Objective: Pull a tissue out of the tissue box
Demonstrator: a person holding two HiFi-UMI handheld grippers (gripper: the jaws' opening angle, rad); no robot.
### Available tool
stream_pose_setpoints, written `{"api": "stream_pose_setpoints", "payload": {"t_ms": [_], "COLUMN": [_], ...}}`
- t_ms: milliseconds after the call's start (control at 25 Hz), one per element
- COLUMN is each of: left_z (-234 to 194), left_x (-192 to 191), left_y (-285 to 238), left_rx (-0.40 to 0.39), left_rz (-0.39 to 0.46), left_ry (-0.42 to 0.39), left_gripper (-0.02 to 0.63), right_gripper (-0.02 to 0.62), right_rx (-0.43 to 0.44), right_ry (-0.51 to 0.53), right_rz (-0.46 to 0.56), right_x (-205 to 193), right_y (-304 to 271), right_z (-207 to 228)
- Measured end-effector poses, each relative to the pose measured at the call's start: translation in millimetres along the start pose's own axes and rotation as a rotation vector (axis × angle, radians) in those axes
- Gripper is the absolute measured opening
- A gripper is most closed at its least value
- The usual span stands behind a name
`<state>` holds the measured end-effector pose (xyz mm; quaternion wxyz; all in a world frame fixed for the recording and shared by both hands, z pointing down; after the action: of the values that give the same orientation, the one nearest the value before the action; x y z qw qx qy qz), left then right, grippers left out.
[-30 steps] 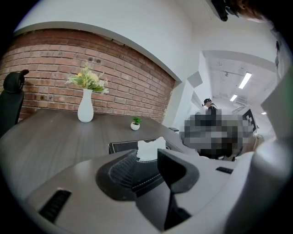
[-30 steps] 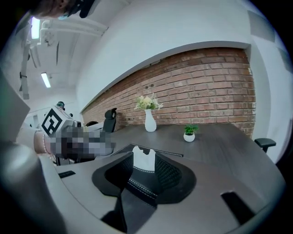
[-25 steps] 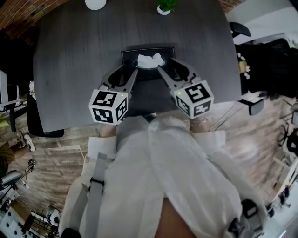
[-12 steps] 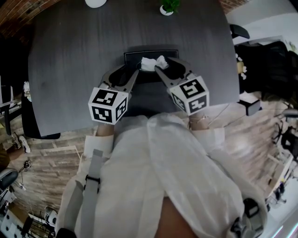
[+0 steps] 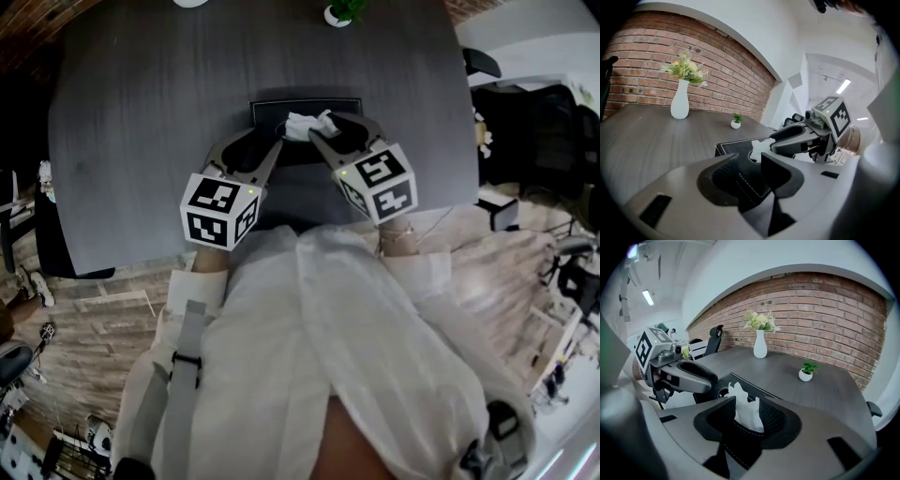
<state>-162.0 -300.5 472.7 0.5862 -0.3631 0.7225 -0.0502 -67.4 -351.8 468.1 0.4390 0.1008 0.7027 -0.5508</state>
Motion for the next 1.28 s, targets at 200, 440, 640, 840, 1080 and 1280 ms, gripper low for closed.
{"api": "stream_pose_setpoints", "payload": {"t_ms": [200,440,640,840,1080,1280], "left_z": [-2,-1,-2,-6,-9,-8], "left_x": [-1,1,1,0,0,-1], "left_y": [1,-1,0,0,0,1], "left_rx": [-0.008,-0.003,-0.001,0.015,0.028,0.032], "left_rz": [-0.001,-0.002,0.0,-0.004,-0.009,0.002], "left_ry": [-0.014,-0.014,-0.011,-0.016,-0.01,0.002], "left_gripper": [0.132,0.13,0.13,0.114,0.077,0.074], "right_gripper": [0.149,0.086,0.046,0.02,0.015,0.015], "right_rx": [-0.002,-0.02,-0.027,-0.02,-0.019,-0.032], "right_ry": [0.046,0.073,0.084,0.087,0.053,0.027], "right_rz": [-0.044,-0.065,-0.076,-0.089,-0.072,-0.021], "right_x": [-2,-4,-4,-4,0,9], "right_y": [-4,-5,-6,-7,-2,5], "right_z": [-3,1,4,4,5,7]}}
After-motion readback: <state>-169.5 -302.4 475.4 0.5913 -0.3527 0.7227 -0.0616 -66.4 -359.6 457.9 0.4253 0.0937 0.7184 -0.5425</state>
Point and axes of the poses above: the fingertips, and each gripper's own axes: y backward along the fingers, z to its right, x out of its top, the point moved 2 cm from there along y, backward along the fingers, and after that the axes turned 1 degree about -z, right-handed, at the moved point
